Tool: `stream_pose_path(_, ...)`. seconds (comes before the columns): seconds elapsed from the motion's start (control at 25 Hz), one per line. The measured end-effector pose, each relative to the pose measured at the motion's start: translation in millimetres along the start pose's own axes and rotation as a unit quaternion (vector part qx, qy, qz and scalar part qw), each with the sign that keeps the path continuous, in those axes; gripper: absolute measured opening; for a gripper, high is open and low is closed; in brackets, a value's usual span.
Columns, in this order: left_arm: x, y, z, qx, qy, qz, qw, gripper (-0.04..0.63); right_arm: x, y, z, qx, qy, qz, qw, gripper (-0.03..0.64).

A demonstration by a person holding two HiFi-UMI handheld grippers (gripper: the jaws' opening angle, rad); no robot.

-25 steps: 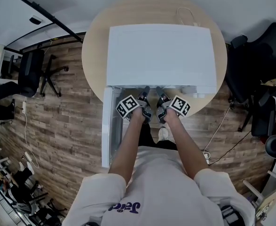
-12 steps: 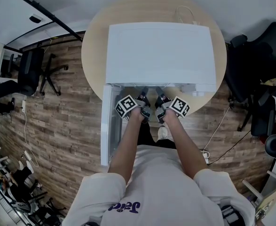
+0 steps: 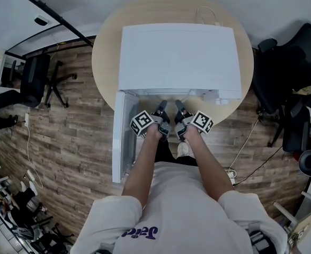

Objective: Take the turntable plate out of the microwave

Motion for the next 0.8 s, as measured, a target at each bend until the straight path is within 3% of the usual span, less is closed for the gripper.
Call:
stream_pose_path(0.36, 11, 9, 17, -0.002, 0.004, 0.018, 0.9998, 0.057, -5, 9, 18, -0.002, 0.004, -0.009, 1.0, 0.046)
stream_pose_path(0.68, 14, 16, 31, 0.002, 0.02, 0.047, 0.9987, 0.046, -11, 12, 30, -0.021, -0.026, -0.02, 0.999, 0.049)
stream_pose_path(0.72, 14, 17, 32, 0.003, 0.02, 0.049, 0.9986, 0.046, -12, 12, 31, -0.022, -0.019, -0.013, 0.999, 0.068)
stream_pose_path(0.8, 14, 19, 35, 0.004, 0.023, 0.052, 0.9984, 0.043, -11, 14, 27, -0.021, -0.03, -0.008, 0.999, 0.19)
Point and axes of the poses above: the fingertips, and each gripper's own axes: z backward along the fingers, x to its left, y out of its underside, the point moved 10 cm from there along z, backward along the fingers, and after that the axes turned 13 degrees about -x, right-handed, at the moved point
